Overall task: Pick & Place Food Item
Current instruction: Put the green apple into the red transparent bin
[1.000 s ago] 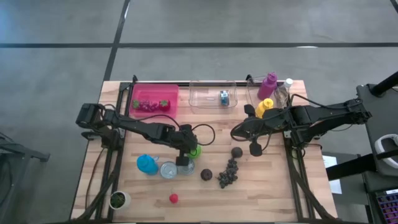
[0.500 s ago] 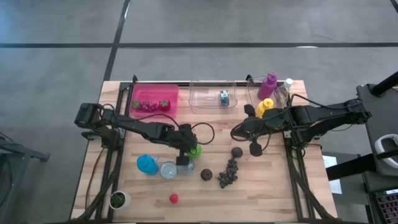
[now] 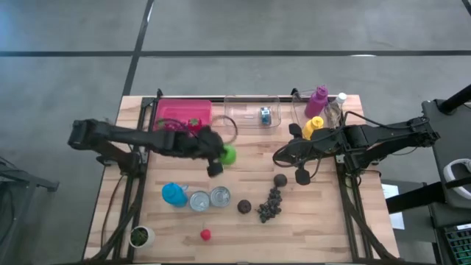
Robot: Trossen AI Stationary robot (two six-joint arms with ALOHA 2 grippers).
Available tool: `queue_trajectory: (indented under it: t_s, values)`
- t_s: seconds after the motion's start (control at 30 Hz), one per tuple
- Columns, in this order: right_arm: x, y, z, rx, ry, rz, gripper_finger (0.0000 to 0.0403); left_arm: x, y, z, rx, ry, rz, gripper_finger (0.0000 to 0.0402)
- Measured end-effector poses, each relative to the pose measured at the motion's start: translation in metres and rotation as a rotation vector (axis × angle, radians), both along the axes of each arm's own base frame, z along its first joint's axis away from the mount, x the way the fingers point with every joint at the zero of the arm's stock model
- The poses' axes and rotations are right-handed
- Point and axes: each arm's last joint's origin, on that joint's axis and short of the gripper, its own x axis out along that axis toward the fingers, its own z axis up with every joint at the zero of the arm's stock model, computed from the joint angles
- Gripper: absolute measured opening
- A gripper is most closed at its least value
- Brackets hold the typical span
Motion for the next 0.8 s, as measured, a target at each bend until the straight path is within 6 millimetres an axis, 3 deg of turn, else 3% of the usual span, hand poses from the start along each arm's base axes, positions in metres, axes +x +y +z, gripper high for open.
queue_trajectory:
  t_s: [0.27,0.6,0.8]
  values:
    - [0.0,0.0,0.0,-0.053,-0.002,0.03,0.0013,-0.049,0.048,0.033,0.019,-0.043,0.369,0.0]
    - [-0.008,-0.001,0.004,-0.129,-0.013,0.095,0.0013,-0.094,0.112,0.029,-0.047,0.073,0.754,0.0]
    - [-0.018,-0.004,0.007,-0.122,-0.003,0.047,0.0013,-0.121,0.146,0.026,-0.049,0.124,0.921,0.0]
